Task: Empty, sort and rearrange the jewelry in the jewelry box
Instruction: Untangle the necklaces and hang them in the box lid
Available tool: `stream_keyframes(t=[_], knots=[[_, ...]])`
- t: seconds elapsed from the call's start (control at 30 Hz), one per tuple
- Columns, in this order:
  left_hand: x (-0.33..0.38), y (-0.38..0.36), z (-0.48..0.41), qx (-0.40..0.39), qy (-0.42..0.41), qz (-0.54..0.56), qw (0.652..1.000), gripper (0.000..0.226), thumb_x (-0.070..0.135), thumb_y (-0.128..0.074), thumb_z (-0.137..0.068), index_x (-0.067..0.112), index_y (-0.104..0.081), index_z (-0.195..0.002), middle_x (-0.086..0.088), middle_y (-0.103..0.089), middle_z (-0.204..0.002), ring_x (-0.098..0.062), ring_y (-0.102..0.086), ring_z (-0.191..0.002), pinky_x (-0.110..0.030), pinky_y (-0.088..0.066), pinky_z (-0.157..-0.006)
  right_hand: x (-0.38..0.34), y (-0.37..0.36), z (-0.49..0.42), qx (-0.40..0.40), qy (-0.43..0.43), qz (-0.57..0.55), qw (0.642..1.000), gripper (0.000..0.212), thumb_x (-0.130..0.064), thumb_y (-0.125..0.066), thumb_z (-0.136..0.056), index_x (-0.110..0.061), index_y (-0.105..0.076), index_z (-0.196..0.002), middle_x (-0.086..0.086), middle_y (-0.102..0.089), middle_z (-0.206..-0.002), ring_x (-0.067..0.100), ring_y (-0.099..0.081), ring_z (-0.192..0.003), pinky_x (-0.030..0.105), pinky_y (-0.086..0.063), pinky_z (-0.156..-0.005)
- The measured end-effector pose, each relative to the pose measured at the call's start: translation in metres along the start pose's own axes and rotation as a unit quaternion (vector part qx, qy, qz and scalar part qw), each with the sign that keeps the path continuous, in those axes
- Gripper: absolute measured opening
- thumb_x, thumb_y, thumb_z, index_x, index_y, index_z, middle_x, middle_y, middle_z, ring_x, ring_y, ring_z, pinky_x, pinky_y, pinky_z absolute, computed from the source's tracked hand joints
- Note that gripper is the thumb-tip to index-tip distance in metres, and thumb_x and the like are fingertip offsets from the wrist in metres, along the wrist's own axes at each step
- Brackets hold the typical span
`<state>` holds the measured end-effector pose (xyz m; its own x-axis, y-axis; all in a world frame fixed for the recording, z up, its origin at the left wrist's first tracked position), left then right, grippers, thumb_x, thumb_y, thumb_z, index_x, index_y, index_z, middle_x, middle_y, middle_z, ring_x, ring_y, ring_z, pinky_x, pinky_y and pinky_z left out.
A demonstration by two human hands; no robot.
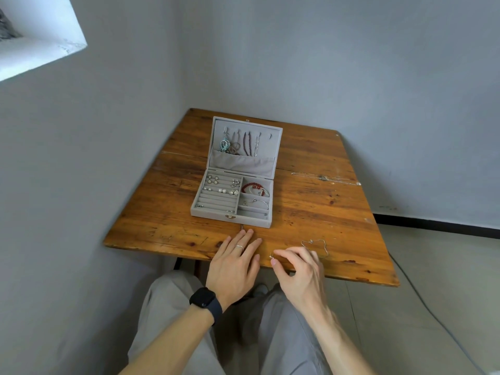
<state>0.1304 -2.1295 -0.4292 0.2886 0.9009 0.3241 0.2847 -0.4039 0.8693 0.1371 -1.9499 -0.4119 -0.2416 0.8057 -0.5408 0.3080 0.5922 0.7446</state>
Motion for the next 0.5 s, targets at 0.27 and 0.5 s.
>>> stream_keyframes(t=[0.27, 0.5], knots=[[0.000, 0.000, 0.000, -0.003, 0.005, -0.001, 1.000, 0.044, 0.041, -0.040, -0.100, 0.025, -0.062, -0.135, 0.001, -0.054, -0.146, -0.017, -0.046, -0.139, -0.038, -0.027, -0.119, 0.000, -0.006, 0.002, 0.017, -0.015, -0.028, 0.999, 0.007, -0.022, -0.077, -0.087, -0.024, -0.078, -0.093, -0.011, -0.067, -0.097, 0.015, -0.056, -0.091, 0.038, -0.047, -0.080], [0.004, 0.007, -0.008, -0.023, 0.030, 0.057, 0.998, 0.033, 0.040, -0.055, -0.096, 0.030, -0.066, -0.126, 0.000, -0.055, -0.144, -0.019, -0.042, -0.141, -0.040, -0.022, -0.120, 0.012, 0.000, 0.004, 0.013, -0.049, -0.121, 0.991, 0.008, -0.015, -0.070, -0.092, -0.022, -0.071, -0.091, -0.018, -0.069, -0.092, 0.008, -0.058, -0.092, 0.027, -0.045, -0.081]])
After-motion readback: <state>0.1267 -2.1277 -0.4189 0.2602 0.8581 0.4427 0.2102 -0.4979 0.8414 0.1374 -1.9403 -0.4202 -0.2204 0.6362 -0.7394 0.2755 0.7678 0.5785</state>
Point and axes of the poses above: each hand's wrist, its own z-axis away from the middle knuckle, its own y-axis out of the back of the hand, x = y × z, the point moved 1 cm from there along -z, towards the middle knuckle
